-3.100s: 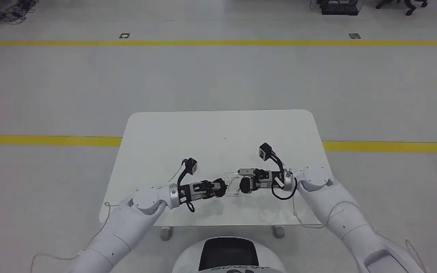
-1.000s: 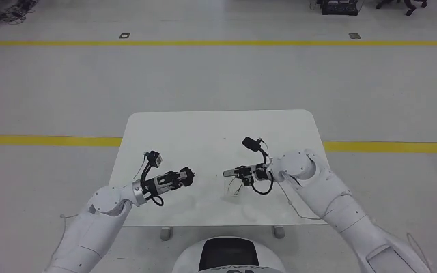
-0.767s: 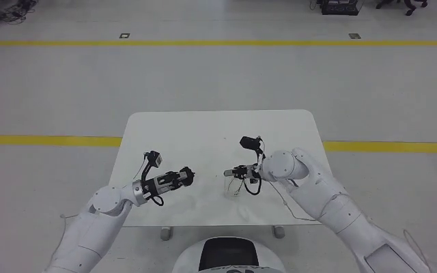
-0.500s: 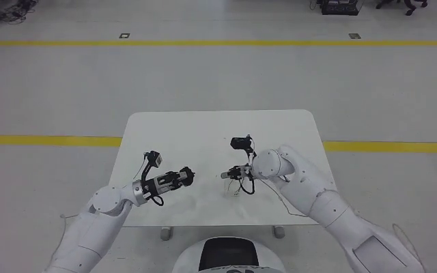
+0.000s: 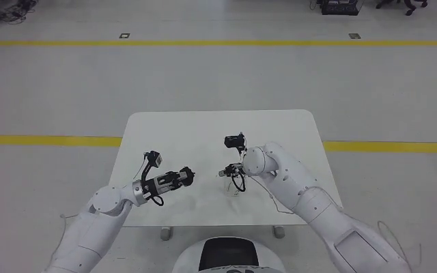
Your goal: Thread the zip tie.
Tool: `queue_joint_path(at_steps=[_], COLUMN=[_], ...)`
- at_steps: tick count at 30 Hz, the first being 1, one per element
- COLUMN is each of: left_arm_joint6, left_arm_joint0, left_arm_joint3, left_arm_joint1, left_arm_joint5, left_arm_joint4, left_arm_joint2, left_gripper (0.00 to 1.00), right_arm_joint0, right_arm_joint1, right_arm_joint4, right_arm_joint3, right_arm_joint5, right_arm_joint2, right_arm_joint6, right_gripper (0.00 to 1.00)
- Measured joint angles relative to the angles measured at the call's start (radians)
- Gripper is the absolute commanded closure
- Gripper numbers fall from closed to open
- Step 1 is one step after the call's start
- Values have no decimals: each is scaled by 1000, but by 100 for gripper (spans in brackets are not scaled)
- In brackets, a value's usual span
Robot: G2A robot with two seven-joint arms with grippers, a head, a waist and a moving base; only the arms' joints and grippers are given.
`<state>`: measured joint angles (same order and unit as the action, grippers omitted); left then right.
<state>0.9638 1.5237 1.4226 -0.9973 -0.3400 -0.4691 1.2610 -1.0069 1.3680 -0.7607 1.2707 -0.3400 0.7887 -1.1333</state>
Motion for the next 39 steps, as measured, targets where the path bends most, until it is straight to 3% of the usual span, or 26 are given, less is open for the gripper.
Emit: queue_joint_path(at_steps=[6, 12, 25, 39], left_arm_joint6=[0, 0, 0, 0], left_arm_joint0=[0, 0, 0, 0], left_arm_joint3=[0, 0, 0, 0], left_arm_joint1=[0, 0, 0, 0], left_arm_joint5=[0, 0, 0, 0], left_arm_joint4=[0, 0, 0, 0], left_arm_joint2=[0, 0, 0, 0], left_gripper=[100, 100, 100, 100], right_arm_joint0=[-13, -29, -114, -120], right_arm_joint1=[3, 30, 153, 162], right_arm_joint4=[-58, -184, -498, -493], right_arm_joint3=[9, 2, -12, -34], right_arm_joint5=[0, 0, 0, 0], right_arm_joint2=[-23, -15, 150, 126], right_arm_joint6=[29, -3, -101, -62], right_gripper=[0, 0, 0, 0])
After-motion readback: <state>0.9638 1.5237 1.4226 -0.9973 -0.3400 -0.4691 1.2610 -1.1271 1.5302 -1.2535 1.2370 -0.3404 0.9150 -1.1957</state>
